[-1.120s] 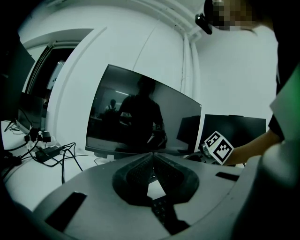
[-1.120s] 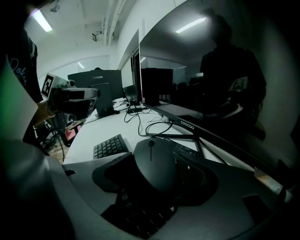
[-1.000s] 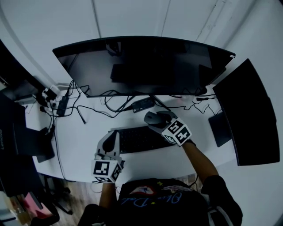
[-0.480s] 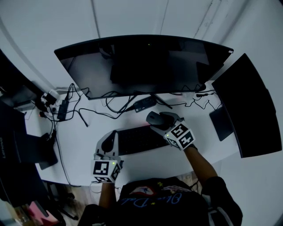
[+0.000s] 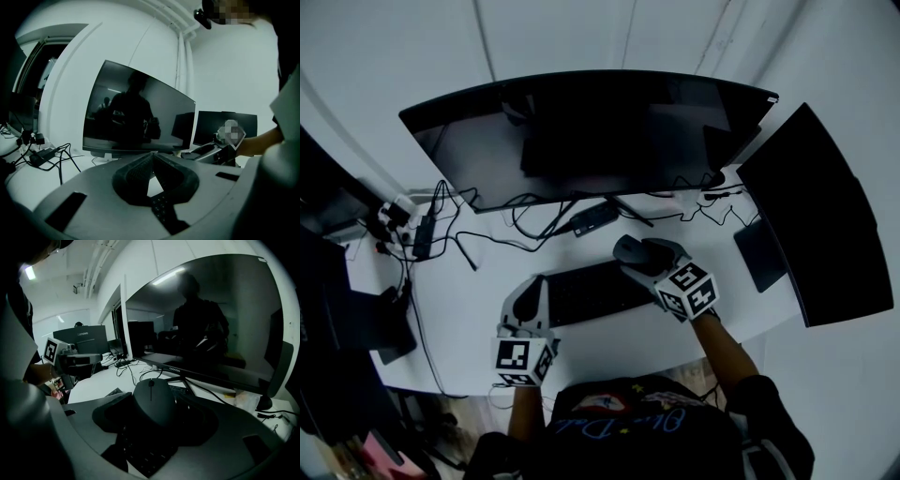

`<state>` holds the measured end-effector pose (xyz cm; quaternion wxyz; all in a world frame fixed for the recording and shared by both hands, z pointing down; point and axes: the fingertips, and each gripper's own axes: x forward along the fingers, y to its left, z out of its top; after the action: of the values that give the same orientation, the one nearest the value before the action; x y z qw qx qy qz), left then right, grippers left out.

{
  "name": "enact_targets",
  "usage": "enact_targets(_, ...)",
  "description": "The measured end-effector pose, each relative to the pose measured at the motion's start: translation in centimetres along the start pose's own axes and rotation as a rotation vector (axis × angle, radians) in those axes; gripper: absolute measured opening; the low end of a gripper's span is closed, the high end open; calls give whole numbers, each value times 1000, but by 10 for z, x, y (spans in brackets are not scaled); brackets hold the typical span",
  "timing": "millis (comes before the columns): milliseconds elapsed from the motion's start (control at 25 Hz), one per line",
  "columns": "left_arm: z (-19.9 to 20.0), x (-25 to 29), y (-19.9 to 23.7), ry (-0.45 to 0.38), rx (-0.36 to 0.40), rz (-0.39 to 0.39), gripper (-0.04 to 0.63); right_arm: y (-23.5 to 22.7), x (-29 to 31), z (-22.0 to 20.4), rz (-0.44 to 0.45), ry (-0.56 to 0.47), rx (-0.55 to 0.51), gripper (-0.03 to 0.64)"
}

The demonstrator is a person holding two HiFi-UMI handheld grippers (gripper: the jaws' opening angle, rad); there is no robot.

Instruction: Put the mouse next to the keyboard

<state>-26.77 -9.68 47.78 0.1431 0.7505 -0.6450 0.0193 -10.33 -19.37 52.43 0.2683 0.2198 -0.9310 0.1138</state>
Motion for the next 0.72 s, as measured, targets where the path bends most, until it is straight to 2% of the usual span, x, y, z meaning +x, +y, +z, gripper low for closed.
enact_targets(480,0,16,-54,4,36,1,2,-37,-48,-11,-20,-37,23,279)
enact_targets(720,-3,23,-89,22,25,0,3,-57,-72,-18,-21,-50,25,279)
